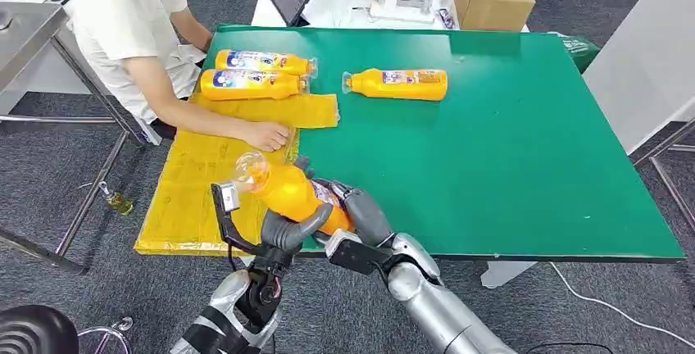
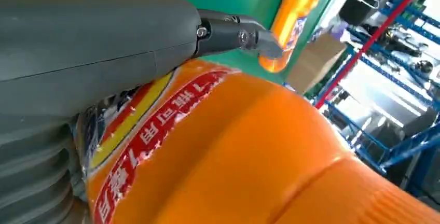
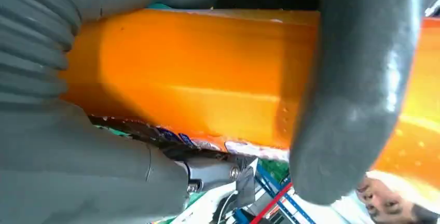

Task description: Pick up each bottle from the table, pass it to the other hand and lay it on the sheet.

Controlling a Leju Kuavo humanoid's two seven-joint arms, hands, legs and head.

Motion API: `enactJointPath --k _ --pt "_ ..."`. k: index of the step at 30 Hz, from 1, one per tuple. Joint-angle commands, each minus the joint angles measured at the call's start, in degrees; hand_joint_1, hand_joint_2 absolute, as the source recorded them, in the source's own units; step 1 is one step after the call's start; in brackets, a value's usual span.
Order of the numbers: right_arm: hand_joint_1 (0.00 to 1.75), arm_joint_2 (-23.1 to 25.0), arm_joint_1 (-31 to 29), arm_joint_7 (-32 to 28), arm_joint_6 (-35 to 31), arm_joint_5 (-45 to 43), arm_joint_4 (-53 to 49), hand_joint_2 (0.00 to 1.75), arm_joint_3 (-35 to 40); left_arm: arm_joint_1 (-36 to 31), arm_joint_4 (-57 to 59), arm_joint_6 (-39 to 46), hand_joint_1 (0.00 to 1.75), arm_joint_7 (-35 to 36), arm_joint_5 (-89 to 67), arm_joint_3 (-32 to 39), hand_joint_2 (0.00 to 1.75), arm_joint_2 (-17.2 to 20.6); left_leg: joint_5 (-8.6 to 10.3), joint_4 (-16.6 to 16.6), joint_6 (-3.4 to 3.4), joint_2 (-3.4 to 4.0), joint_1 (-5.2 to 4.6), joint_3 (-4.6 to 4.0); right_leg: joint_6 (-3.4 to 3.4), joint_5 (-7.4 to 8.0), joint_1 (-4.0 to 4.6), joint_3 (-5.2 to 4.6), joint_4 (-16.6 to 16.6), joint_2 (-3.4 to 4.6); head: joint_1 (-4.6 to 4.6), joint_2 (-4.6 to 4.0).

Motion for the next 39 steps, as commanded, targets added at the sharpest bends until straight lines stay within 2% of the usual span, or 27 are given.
enactJointPath --k 1,3,4,9,10,13,15,18,20,21,23,25,28,29,31,32,33,37,39 --pt "0.96 -0.3 -0.4 -1.3 0.9 -3.2 -2.7 1.75 4.1 -1.7 0.9 -2.7 1.75 -1.4 1.6 -1.8 1.75 2.2 -0.08 0.0 0.07 0.11 0.0 0.19 -0.16 -0.06 0.04 0.16 0.0 0.03 0.0 0.0" --pt "0.44 -0.4 -0.2 -1.2 1.2 -3.5 -2.5 1.75 4.2 -1.1 -0.6 -2.4 1.75 -1.9 1.8 -1.0 1.75 2.2 -0.08 0.0 0.06 0.12 0.01 0.16 -0.15 -0.05 0.05 0.14 0.0 0.04 0.0 0.0" --pt "0.03 -0.5 0.1 -1.2 1.5 -3.7 -2.2 1.75 4.2 -0.8 -1.4 -1.8 1.75 -2.8 1.7 -0.5 1.75 2.1 -0.11 0.0 0.08 0.13 0.01 0.23 -0.19 -0.08 0.05 0.2 0.0 0.04 0.0 0.0" --pt "0.0 -0.1 2.2 -1.2 -0.1 -3.8 -0.8 1.75 4.0 0.6 -4.6 0.8 1.75 -4.8 0.9 1.2 1.75 2.0 -0.09 -0.1 0.07 0.11 0.02 0.24 -0.17 -0.06 0.07 0.23 -0.1 0.02 -0.02 0.0" --pt "0.0 0.1 2.8 -1.3 -1.6 -3.1 -0.6 0.0 3.7 1.1 -5.0 2.0 1.75 -5.3 1.0 2.0 1.75 1.7 -0.11 -0.1 0.09 0.12 0.01 0.33 -0.21 -0.09 0.07 0.31 -0.1 0.02 0.02 0.0" --pt "0.0 -0.5 4.3 -1.8 -6.5 -0.1 -1.1 0.0 4.3 1.8 -5.5 4.6 1.75 -5.6 1.9 4.0 1.75 1.4 -0.05 -0.1 0.05 0.06 0.02 0.15 -0.12 -0.04 0.05 0.14 -0.1 -0.01 0.02 0.0" --pt "0.0 -0.9 5.2 -2.2 -8.6 1.1 -1.9 0.0 4.7 1.7 -5.0 5.8 1.75 -5.4 2.1 4.5 1.75 1.9 -0.11 -0.1 0.09 0.06 0.03 0.33 -0.21 -0.09 0.09 0.34 -0.1 -0.04 0.0 0.0" --pt "0.0 -2.0 7.1 -2.3 -16.1 3.8 -4.5 0.0 5.1 -1.2 1.5 14.7 1.75 -4.8 -2.3 3.7 1.75 3.4 -0.04 -0.1 0.06 -0.02 0.02 0.19 -0.14 -0.06 0.06 0.21 -0.1 -0.09 0.02 0.0" --pt "0.0 -2.9 8.8 -1.5 -22.0 6.5 -6.6 0.0 4.7 -3.6 6.3 23.7 1.75 -12.1 -12.7 2.2 1.75 3.8 -0.02 -0.1 0.05 0.0 0.01 0.18 -0.14 -0.04 0.04 0.18 -0.1 -0.06 0.04 0.0" --pt "0.0 -3.4 9.2 -1.4 -22.0 6.6 -7.2 0.0 4.8 -3.7 6.6 23.5 1.75 -12.2 -13.0 2.7 1.75 3.6 -0.08 -0.2 0.11 0.07 0.03 0.46 -0.3 -0.08 0.11 0.45 -0.2 -0.07 -0.04 0.0" --pt "0.0 -3.4 9.2 -1.4 -22.0 6.6 -7.2 0.0 4.8 -3.7 6.6 23.5 1.75 -12.2 -13.0 2.7 1.75 3.6 -0.02 -0.1 0.05 -0.13 0.02 0.12 -0.15 -0.07 0.06 0.1 -0.1 -0.23 -0.02 0.0" --pt "0.0 -3.5 9.3 -1.2 -22.4 6.8 -7.7 0.0 4.6 -3.8 6.5 25.1 1.75 -12.7 -14.9 2.1 1.75 3.8 -0.08 -0.1 0.1 -0.03 0.04 0.28 -0.2 -0.1 0.09 0.25 -0.1 -0.14 0.0 0.0" --pt "0.0 -4.0 11.0 -0.3 -26.4 10.2 -9.9 0.0 2.6 -3.1 5.3 30.4 1.75 -13.2 -28.8 2.3 1.75 4.7 -0.22 -0.1 0.22 0.18 0.04 0.62 -0.33 -0.15 0.13 0.59 -0.2 0.0 0.0 0.0" --pt "0.0 -4.4 11.4 0.0 -27.4 11.3 -10.5 0.0 1.8 -2.9 4.7 32.3 1.75 -13.4 -33.2 2.9 1.75 5.0 -0.16 -0.1 0.15 0.11 0.03 0.39 -0.23 -0.13 0.09 0.37 -0.1 -0.05 0.02 0.0" --pt "0.0 -3.1 14.1 -0.7 -28.2 16.8 -13.1 0.0 -4.6 -2.3 3.2 36.5 1.75 -11.5 -45.7 4.8 1.75 5.6 -0.08 -0.1 0.08 0.03 0.01 0.18 -0.17 -0.1 0.05 0.17 -0.1 -0.1 0.0 0.0" --pt "0.0 -2.7 14.4 -1.7 -28.2 16.1 -13.4 0.0 -5.7 -1.9 2.5 36.7 1.75 -9.9 -55.0 8.2 1.75 5.0 -0.11 -0.1 0.08 -0.02 0.01 0.25 -0.21 -0.15 0.05 0.25 -0.1 -0.14 0.02 0.0" --pt "0.0 -2.9 13.8 -1.9 -28.1 14.9 -13.7 0.0 -5.2 -1.2 2.0 36.7 1.75 -7.5 -73.5 15.4 1.75 2.8 -0.13 -0.1 0.08 0.0 0.02 0.28 -0.23 -0.16 0.08 0.29 -0.1 -0.13 0.0 0.0" --pt "0.0 -2.4 12.4 -1.7 -26.6 13.4 -13.7 0.0 -4.5 -4.3 7.9 36.7 1.75 -3.9 -81.7 13.8 1.75 4.2 -0.06 0.0 0.05 0.2 0.02 0.05 -0.14 -0.01 0.05 -0.02 0.0 0.11 0.0 0.0" --pt "0.0 -2.4 12.0 -1.8 -26.0 13.2 -13.2 0.0 -4.2 -6.1 11.5 36.7 1.75 1.4 -92.5 12.3 1.75 5.6 -0.07 0.0 0.08 0.15 0.02 0.16 -0.2 -0.05 0.06 0.11 0.0 0.01 0.02 0.0"
